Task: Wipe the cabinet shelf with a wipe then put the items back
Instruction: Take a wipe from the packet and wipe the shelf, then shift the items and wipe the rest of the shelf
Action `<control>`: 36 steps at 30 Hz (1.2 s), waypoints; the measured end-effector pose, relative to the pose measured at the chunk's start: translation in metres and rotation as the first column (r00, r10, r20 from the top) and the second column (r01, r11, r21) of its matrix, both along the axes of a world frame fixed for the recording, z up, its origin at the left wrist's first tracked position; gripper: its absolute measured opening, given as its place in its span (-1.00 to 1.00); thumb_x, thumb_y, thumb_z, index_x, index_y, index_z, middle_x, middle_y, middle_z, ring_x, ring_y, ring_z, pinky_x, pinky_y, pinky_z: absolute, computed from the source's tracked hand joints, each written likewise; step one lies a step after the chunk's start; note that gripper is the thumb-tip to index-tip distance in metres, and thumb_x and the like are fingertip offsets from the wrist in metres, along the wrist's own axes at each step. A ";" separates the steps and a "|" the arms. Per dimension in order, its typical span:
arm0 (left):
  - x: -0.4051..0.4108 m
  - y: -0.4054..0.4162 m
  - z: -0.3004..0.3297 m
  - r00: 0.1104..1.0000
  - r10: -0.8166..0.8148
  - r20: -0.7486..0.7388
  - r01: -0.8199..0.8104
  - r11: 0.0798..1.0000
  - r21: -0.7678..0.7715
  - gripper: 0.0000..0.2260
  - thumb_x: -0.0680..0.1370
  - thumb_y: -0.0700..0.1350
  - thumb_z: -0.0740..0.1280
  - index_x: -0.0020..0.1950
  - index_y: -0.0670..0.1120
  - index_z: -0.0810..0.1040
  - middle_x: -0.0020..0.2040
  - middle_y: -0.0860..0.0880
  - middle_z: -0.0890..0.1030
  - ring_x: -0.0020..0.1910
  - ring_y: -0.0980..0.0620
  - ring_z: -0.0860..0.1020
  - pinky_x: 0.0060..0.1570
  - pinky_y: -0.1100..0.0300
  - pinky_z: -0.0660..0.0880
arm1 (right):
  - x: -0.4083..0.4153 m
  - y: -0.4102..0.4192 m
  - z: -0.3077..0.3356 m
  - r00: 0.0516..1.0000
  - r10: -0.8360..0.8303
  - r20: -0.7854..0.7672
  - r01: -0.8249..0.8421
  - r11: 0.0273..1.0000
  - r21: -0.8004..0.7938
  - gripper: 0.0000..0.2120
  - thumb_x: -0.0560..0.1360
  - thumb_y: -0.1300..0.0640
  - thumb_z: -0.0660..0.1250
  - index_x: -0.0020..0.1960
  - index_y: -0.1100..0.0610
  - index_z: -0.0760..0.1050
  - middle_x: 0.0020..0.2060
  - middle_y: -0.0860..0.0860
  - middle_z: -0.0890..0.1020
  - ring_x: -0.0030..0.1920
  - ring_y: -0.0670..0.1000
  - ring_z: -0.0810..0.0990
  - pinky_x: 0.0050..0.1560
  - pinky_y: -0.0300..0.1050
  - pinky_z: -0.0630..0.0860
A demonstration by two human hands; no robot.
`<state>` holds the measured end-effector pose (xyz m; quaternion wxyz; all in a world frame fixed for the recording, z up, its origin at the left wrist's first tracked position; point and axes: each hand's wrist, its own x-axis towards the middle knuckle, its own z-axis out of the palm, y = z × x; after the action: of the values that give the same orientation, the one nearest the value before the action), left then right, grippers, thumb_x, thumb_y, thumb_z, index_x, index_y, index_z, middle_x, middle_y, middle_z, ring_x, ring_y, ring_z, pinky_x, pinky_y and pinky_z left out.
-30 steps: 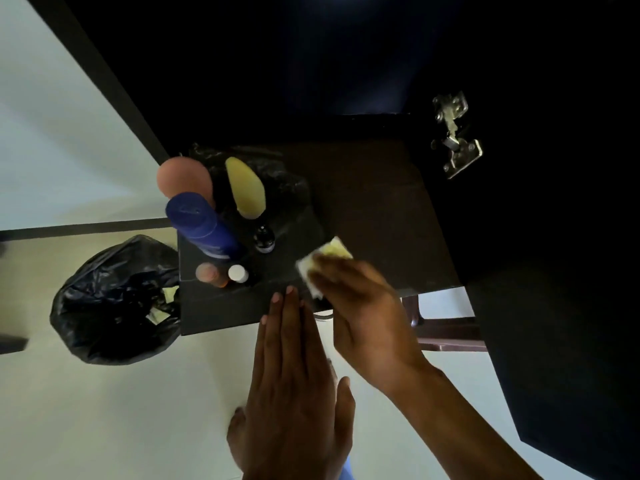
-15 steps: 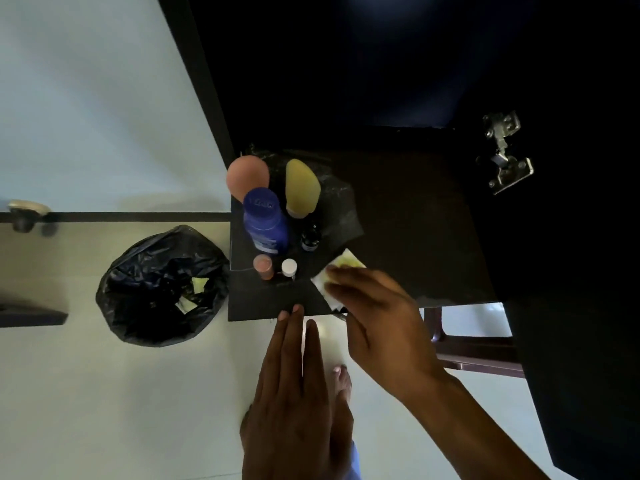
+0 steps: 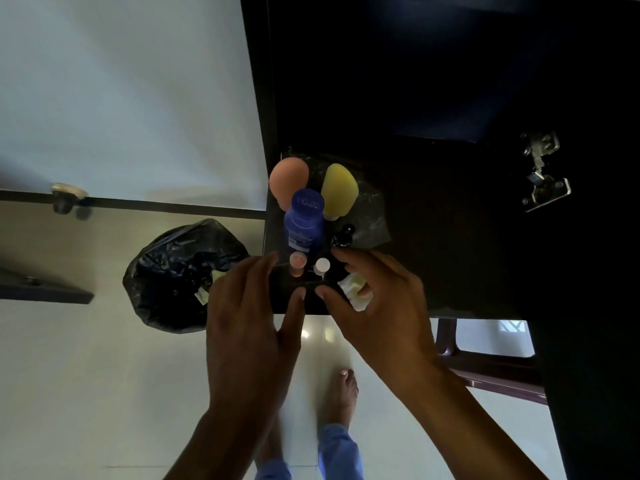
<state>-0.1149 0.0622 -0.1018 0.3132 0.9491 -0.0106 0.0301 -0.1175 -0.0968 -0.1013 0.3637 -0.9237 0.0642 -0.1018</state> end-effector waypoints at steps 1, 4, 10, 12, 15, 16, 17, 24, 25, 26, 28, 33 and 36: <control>0.004 -0.001 -0.002 1.000 -0.014 -0.011 0.014 1.000 -0.001 -0.59 0.55 0.00 0.44 0.35 -0.13 0.57 0.26 -0.10 0.62 0.28 -0.07 0.52 0.35 0.51 0.13 | 0.002 0.002 0.000 0.999 0.008 -0.051 -0.007 1.000 0.015 -0.58 0.42 -0.01 0.54 0.24 0.05 0.60 0.07 -0.05 0.70 0.05 -0.09 0.65 0.14 -0.39 0.45; 0.010 -0.006 -0.005 0.998 -0.054 -0.018 0.053 0.998 -0.038 -0.68 0.56 0.00 0.42 0.28 -0.06 0.61 0.16 0.00 0.67 0.18 0.02 0.54 0.24 0.48 0.22 | 0.005 0.006 -0.003 0.996 -0.016 -0.088 0.017 1.000 0.016 -0.62 0.44 0.00 0.55 0.22 0.06 0.63 0.07 -0.04 0.73 0.05 -0.04 0.70 0.15 -0.17 0.62; 0.014 -0.014 -0.010 0.999 -0.030 0.024 0.032 0.996 -0.083 -0.87 0.59 -0.09 0.44 0.12 -0.03 0.65 -0.02 0.05 0.69 -0.02 0.05 0.57 0.03 0.28 0.35 | 0.007 0.010 -0.008 0.994 -0.051 -0.099 0.058 0.996 0.070 -0.74 0.50 0.03 0.47 0.17 0.04 0.64 0.03 -0.05 0.74 0.02 -0.04 0.71 0.14 -0.07 0.65; 0.014 -0.014 -0.012 0.999 -0.019 0.029 0.022 0.994 -0.107 -0.89 0.60 -0.10 0.42 0.11 -0.04 0.66 -0.04 0.04 0.69 -0.04 0.06 0.57 0.02 0.24 0.39 | 0.007 0.013 -0.009 0.993 -0.047 -0.105 0.058 0.993 0.102 -0.77 0.50 0.02 0.43 0.14 0.04 0.64 0.00 -0.05 0.74 -0.02 -0.11 0.68 0.12 -0.17 0.62; 0.016 -0.013 -0.012 0.999 -0.001 0.042 0.006 0.991 -0.134 -0.91 0.62 -0.10 0.40 0.09 -0.04 0.67 -0.06 0.03 0.70 -0.05 0.06 0.57 -0.01 0.09 0.53 | 0.007 0.019 -0.010 0.992 -0.063 -0.109 0.077 0.989 0.129 -0.82 0.52 0.04 0.43 0.11 0.04 0.65 -0.03 -0.05 0.74 -0.03 -0.12 0.67 0.10 -0.26 0.54; 0.016 -0.013 -0.012 0.998 -0.005 0.055 0.012 0.990 -0.138 -0.91 0.62 -0.09 0.39 0.08 -0.04 0.66 -0.08 0.03 0.69 -0.06 0.06 0.57 -0.03 0.05 0.56 | 0.007 0.020 -0.011 0.992 -0.074 -0.104 0.087 0.988 0.126 -0.84 0.53 0.07 0.45 0.10 0.04 0.65 -0.04 -0.06 0.74 -0.03 -0.11 0.68 0.09 -0.27 0.53; 0.016 -0.012 -0.012 0.997 -0.013 0.070 0.023 0.990 -0.140 -0.90 0.61 -0.08 0.38 0.07 -0.04 0.66 -0.09 0.03 0.69 -0.08 0.06 0.57 -0.06 0.03 0.57 | 0.007 0.021 -0.011 0.992 -0.084 -0.094 0.095 0.988 0.122 -0.85 0.53 0.10 0.46 0.09 0.04 0.65 -0.04 -0.07 0.74 -0.03 -0.12 0.68 0.08 -0.28 0.54; -0.004 -0.021 0.011 0.989 -0.032 0.146 0.042 0.997 -0.064 -0.89 0.54 -0.16 0.50 0.05 -0.09 0.70 -0.07 -0.02 0.72 -0.10 -0.05 0.65 -0.09 0.04 0.59 | -0.005 -0.009 0.018 0.978 -0.198 0.061 0.198 0.980 0.009 -0.82 0.47 0.13 0.52 0.07 -0.01 0.66 -0.10 -0.11 0.72 -0.10 -0.13 0.67 -0.05 -0.25 0.62; -0.007 -0.027 0.015 0.986 -0.050 0.159 0.060 0.996 -0.064 -0.88 0.53 -0.14 0.49 0.06 -0.08 0.69 -0.07 0.00 0.72 -0.10 -0.05 0.66 -0.09 0.04 0.59 | -0.005 -0.020 0.021 0.970 -0.235 0.059 0.235 0.972 0.004 -0.83 0.47 0.13 0.51 0.05 -0.02 0.66 -0.12 -0.10 0.71 -0.13 -0.12 0.67 -0.08 -0.21 0.63; -0.009 -0.035 0.017 0.984 -0.066 0.163 0.080 0.994 -0.080 -0.86 0.51 -0.11 0.47 0.07 -0.06 0.69 -0.07 0.02 0.71 -0.12 -0.03 0.67 -0.09 0.07 0.59 | -0.004 -0.030 0.023 0.963 -0.266 0.038 0.266 0.964 0.025 -0.84 0.47 0.14 0.51 0.04 -0.02 0.66 -0.12 -0.11 0.70 -0.14 -0.12 0.67 -0.09 -0.20 0.63; -0.012 -0.055 0.019 0.981 -0.098 0.165 0.122 0.983 -0.139 -0.81 0.49 -0.09 0.47 0.10 -0.03 0.68 -0.07 0.05 0.71 -0.14 0.03 0.68 -0.09 0.23 0.52 | 0.002 -0.052 0.027 0.944 -0.330 -0.009 0.329 0.939 0.104 -0.80 0.47 0.14 0.53 0.07 -0.02 0.65 -0.11 -0.14 0.69 -0.12 -0.18 0.67 -0.08 -0.26 0.64; 0.007 -0.119 0.027 0.972 -0.214 0.095 0.231 0.941 -0.247 -0.80 0.56 -0.11 0.45 0.16 0.05 0.59 -0.02 0.07 0.69 -0.09 0.10 0.63 -0.07 0.37 0.46 | 0.033 -0.104 0.027 0.894 -0.448 -0.034 0.447 0.881 0.156 -0.78 0.46 0.18 0.53 0.06 -0.01 0.61 -0.16 -0.16 0.68 -0.12 -0.24 0.68 -0.09 -0.28 0.65; 0.042 -0.154 0.024 0.975 -0.204 0.088 0.221 0.933 -0.283 -0.93 0.63 -0.11 0.36 0.07 0.05 0.57 -0.10 0.06 0.67 -0.13 0.06 0.65 -0.15 0.12 0.58 | 0.056 -0.123 0.020 0.880 -0.474 -0.011 0.472 0.873 0.126 -0.80 0.46 0.22 0.51 0.05 0.03 0.60 -0.15 -0.11 0.68 -0.12 -0.19 0.69 -0.06 -0.11 0.69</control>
<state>-0.0729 -0.0913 -0.0778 0.4504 0.8847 -0.1175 0.0245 -0.0618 -0.2200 -0.0816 0.3854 -0.8543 0.2905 -0.1927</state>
